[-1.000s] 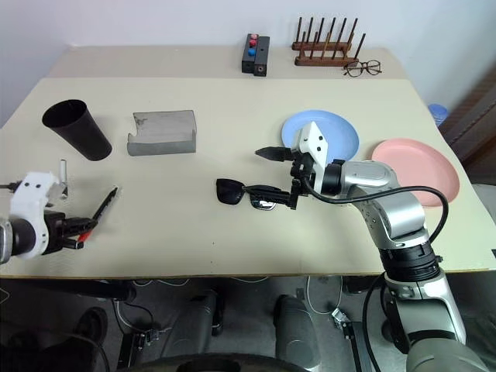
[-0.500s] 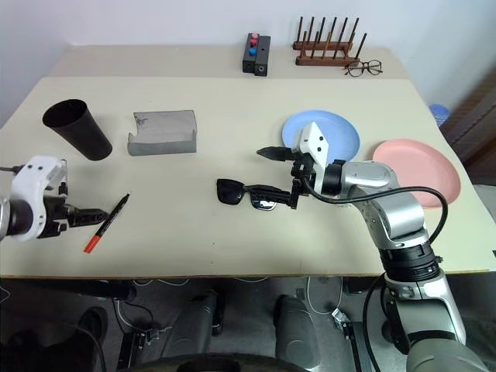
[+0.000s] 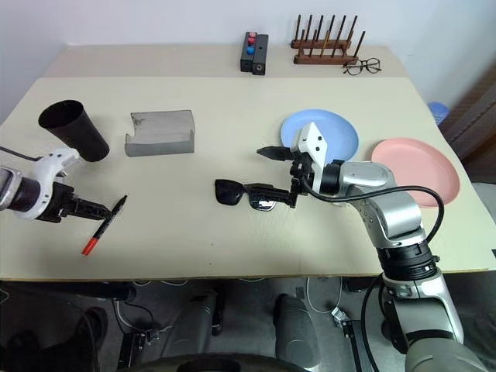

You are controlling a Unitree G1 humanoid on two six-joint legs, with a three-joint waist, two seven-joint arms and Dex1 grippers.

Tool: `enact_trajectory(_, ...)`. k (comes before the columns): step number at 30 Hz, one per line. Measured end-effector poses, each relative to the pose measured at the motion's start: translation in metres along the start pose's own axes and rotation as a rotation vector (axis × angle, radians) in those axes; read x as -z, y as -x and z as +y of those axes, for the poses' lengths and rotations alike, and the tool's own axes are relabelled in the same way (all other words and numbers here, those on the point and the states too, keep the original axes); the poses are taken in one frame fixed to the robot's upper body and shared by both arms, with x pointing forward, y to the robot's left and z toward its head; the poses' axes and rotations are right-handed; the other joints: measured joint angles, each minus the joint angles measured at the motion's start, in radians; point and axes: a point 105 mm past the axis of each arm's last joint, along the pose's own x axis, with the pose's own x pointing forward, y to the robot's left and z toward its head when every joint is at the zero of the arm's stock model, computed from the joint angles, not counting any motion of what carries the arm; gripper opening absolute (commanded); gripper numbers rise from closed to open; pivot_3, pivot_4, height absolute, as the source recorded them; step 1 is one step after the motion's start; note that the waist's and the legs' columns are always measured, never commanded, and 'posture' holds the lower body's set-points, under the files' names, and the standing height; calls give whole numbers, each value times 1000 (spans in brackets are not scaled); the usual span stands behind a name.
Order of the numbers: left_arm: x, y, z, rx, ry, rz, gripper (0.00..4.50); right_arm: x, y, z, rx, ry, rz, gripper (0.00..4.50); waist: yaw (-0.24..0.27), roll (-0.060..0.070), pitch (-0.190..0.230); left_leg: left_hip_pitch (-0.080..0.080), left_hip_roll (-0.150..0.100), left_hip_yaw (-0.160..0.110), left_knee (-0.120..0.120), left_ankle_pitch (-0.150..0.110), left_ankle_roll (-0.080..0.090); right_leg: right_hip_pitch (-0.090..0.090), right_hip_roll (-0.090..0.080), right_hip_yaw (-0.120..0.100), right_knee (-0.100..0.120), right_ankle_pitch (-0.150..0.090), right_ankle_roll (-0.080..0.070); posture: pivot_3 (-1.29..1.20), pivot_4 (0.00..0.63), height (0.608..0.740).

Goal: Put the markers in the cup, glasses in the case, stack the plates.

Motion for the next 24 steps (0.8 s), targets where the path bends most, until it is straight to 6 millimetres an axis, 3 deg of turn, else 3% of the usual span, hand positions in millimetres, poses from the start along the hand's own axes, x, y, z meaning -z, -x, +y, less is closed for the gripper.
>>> enact_trajectory(9, -17, -19, 2, 4, -69, -1, 3592, -1, 0, 1, 11, 4, -3, 4500, 1, 0, 0, -1, 0, 0, 1, 0, 1, 0, 0, 0, 1, 0, 0, 0, 150, 740)
enact_trajectory(13, -18, -23, -1, 8, -86, 7, 1906, -1, 0, 1, 11, 7, -4, 4500, 0, 0, 0, 0, 0, 0, 1, 0, 1, 0, 0, 0, 1, 0, 1, 0, 150, 740)
enact_trajectory(15, -16, -25, -3, 11, -101, 18, 794, -2, 0, 1, 11, 7, -4, 4500, 0, 0, 0, 0, 0, 0, 1, 1, 1, 0, 0, 0, 1, 0, 1, 0, 150, 740)
enact_trajectory(17, -14, -26, -4, 13, -106, 23, 61, -2, 0, 1, 11, 7, -4, 4500, -1, 0, 0, 0, 0, 0, 1, 0, 1, 0, 0, 0, 2, 0, 1, 0, 150, 740)
enact_trajectory(24, -12, -25, -7, 20, -118, 24, 61, -2, 0, 1, 8, 7, -5, 4500, -1, 0, 0, 0, 0, -1, 2, 1, 1, 0, 0, 0, 4, 0, 1, 0, 150, 740)
